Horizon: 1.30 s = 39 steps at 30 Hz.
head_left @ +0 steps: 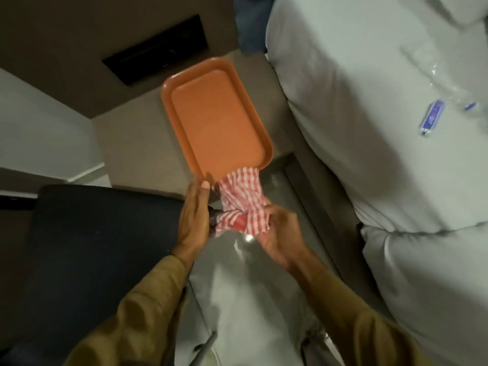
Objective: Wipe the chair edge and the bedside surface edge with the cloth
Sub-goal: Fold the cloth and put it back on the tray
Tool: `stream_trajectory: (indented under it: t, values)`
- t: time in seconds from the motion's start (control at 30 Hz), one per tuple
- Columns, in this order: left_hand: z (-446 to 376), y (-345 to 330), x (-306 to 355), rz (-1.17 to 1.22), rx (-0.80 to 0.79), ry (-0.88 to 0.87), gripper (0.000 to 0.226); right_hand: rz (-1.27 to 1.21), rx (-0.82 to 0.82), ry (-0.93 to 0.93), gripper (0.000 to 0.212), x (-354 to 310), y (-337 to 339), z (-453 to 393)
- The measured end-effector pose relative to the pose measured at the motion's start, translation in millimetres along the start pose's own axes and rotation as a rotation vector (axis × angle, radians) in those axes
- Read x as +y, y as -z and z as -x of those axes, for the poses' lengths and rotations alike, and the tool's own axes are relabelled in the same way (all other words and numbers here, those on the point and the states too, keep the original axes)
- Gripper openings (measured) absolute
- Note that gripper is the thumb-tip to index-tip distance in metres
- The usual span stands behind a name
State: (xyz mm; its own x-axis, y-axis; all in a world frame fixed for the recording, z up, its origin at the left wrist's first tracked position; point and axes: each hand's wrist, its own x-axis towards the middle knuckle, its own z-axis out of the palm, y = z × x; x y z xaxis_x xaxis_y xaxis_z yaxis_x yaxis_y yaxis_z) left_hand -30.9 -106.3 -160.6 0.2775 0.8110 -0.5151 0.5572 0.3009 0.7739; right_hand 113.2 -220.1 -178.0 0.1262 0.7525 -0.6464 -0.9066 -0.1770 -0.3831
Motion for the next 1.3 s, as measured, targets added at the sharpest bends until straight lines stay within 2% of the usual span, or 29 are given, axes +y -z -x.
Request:
stream_trajectory:
  t: [0.03,0.1,0.23,0.3,0.37,0.47,0.57,0.63,0.7,0.8,0.93,1.0,1.13,1.23,1.3]
  values:
    - [11.0,-7.0,10.0,0.128,-0.007,0.036,0.073,-0.069,-0.062,-0.001,0.041,-18.2,-7.0,6.5]
    - [26.6,-17.3,30.3,0.250,-0.106,0.076,0.064,-0.100,-0.139,-0.005,0.050,-52.3,-21.7,17.5]
    - [32.5,-19.6,74.0,0.485,-0.177,0.228,0.069,-0.030,-0.274,-0.097,0.087,-107.0,-48.7,24.5]
    - [34.8,-17.9,92.3,0.614,-0.217,0.236,0.064,0.083,-0.287,-0.075,0.083,-122.1,-53.8,23.1]
    - [36.0,-18.6,103.2,0.665,-0.183,0.217,0.052,0.255,-0.255,-0.014,0.068,-131.5,-60.1,23.6]
    - [29.1,-18.1,106.2,0.609,0.000,0.177,0.037,0.568,-0.102,0.123,0.046,-135.4,-64.0,17.3]
    - [17.6,-15.7,100.3,0.569,0.162,0.123,0.050,0.830,-0.052,0.220,0.037,-135.0,-58.2,2.2]
    - [10.7,-15.4,92.7,0.527,0.230,0.077,0.063,0.922,-0.042,0.268,0.026,-132.4,-55.7,-10.1]
    - [4.3,-17.9,85.0,0.476,0.252,0.049,0.066,0.981,0.023,0.338,0.016,-130.3,-55.1,-22.9]
    - [-5.7,-20.5,78.7,0.439,0.271,0.003,0.064,1.102,0.141,0.352,0.018,-130.1,-56.0,-43.5]
    - [-23.8,-10.1,81.1,0.236,0.283,-0.064,0.088,1.263,0.158,0.305,0.014,-135.3,-62.2,-72.8]
    - [-35.7,-4.3,80.0,0.128,0.248,-0.118,0.092,1.291,0.183,0.333,0.017,-138.5,-69.6,-85.8]
    - [-63.3,-6.7,73.6,0.025,0.226,-0.201,0.067,1.304,0.261,0.393,0.014,-140.7,-75.7,-112.6]
    - [-80.9,-13.7,60.6,-0.015,0.253,-0.219,0.050,1.343,0.234,0.403,0.009,-137.4,-78.0,-127.5]
    - [-92.9,-20.2,44.9,-0.048,0.261,-0.129,0.048,1.389,0.218,0.432,0.011,-132.1,-68.4,-140.2]
